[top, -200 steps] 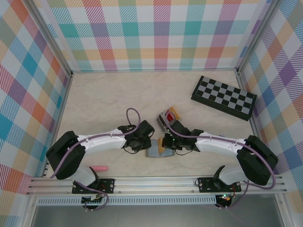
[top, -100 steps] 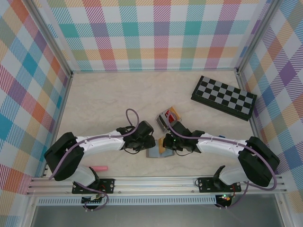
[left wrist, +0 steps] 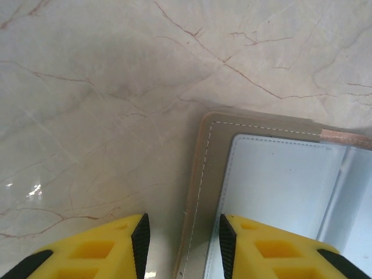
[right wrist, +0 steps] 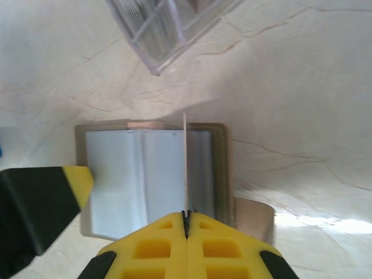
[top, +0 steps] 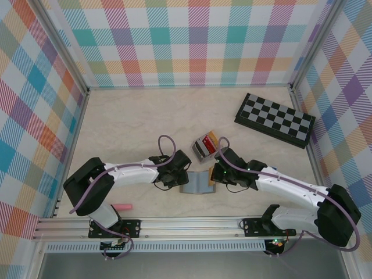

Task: Put the credit cards into the card holder

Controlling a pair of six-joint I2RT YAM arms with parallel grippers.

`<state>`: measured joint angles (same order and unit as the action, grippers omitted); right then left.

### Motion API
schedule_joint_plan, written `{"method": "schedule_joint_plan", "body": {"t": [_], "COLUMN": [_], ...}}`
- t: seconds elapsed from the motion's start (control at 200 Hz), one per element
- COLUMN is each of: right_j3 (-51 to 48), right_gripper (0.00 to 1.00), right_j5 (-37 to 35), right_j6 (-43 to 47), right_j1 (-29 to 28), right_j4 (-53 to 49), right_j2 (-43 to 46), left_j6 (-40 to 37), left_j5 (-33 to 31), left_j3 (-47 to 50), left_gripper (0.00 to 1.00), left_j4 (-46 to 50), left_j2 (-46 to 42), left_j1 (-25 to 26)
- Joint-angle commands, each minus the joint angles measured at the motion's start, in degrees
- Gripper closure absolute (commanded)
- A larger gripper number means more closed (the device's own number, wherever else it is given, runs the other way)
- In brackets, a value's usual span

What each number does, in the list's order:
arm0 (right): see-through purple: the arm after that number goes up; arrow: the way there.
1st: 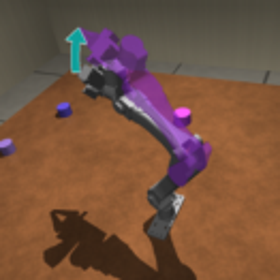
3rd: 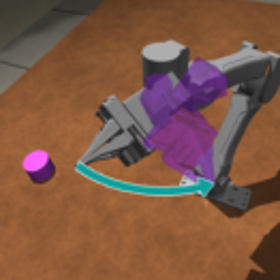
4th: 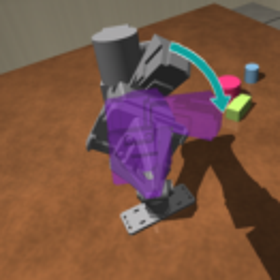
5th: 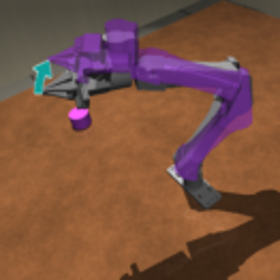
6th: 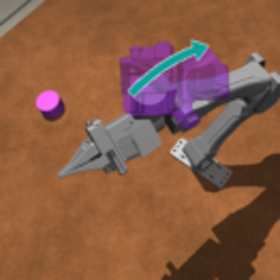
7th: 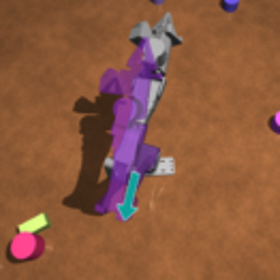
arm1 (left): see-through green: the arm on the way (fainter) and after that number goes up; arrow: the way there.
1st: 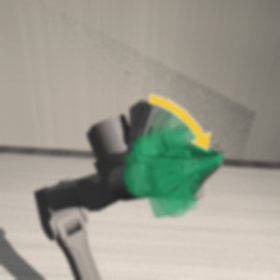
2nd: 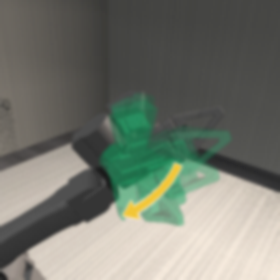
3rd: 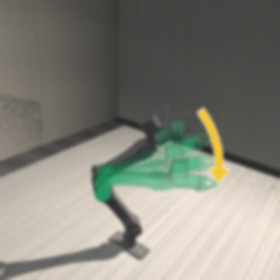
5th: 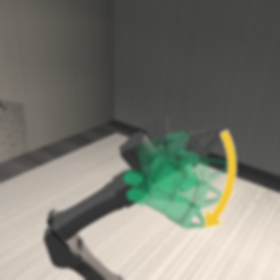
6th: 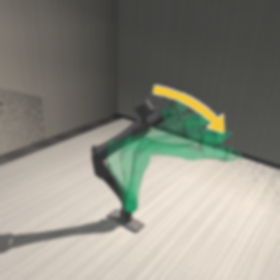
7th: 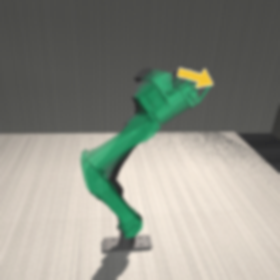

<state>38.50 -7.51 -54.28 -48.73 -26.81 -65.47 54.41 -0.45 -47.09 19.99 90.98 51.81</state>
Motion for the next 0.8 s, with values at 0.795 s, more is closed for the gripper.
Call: {"method": "schedule_joint_plan", "body": {"t": [0.795], "right_j3": [-8.7], "right_gripper": [1.00], "right_j5": [10.8], "right_j6": [-4.5], "right_j1": [-0.9], "right_j4": [25.8], "right_j2": [-8.7], "left_j6": [-0.5], "left_j5": [1.2], "left_j3": [-0.4], "left_gripper": [0.66], "left_j4": [1.2], "left_j2": [0.7], "left_j1": [-0.5]}}
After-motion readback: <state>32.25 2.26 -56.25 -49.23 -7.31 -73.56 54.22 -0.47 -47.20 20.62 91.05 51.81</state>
